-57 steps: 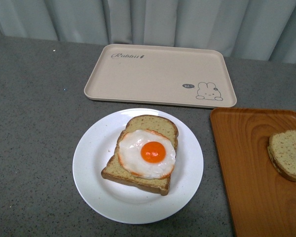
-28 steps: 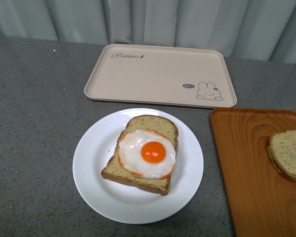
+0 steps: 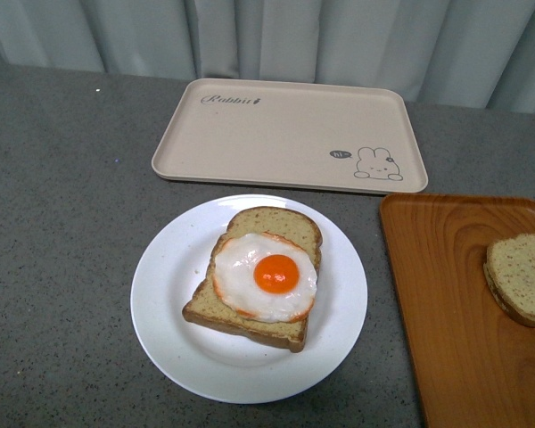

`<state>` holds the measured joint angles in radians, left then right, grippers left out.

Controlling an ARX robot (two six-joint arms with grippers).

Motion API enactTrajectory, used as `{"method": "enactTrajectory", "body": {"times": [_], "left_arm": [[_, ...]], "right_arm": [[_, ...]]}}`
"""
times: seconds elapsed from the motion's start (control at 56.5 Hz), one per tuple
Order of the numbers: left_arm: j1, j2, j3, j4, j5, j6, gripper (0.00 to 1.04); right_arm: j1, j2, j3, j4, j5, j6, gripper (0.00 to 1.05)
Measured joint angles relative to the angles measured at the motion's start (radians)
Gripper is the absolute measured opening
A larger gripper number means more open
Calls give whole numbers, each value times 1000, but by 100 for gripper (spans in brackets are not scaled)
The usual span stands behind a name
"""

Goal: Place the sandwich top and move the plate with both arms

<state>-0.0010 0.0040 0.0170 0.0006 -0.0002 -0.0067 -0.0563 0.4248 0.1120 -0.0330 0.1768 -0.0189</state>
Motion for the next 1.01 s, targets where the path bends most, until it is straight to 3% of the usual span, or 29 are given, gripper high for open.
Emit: {"method": "enactTrajectory", "body": {"times": [0.195, 0.371, 0.743, 1.008], "left_arm": [[0, 0, 0, 0, 0, 0, 98], [0, 0, 0, 0, 0, 0, 98], [0, 0, 0, 0, 0, 0, 98], [0, 0, 0, 0, 0, 0, 98]], "right_arm": [[-211, 460, 119, 259, -182, -64, 96], [-332, 844, 259, 309, -238, -78, 96], [-411, 1276, 507, 145, -396, 13, 96], [-410, 1428, 588, 140, -475, 104, 96]]}}
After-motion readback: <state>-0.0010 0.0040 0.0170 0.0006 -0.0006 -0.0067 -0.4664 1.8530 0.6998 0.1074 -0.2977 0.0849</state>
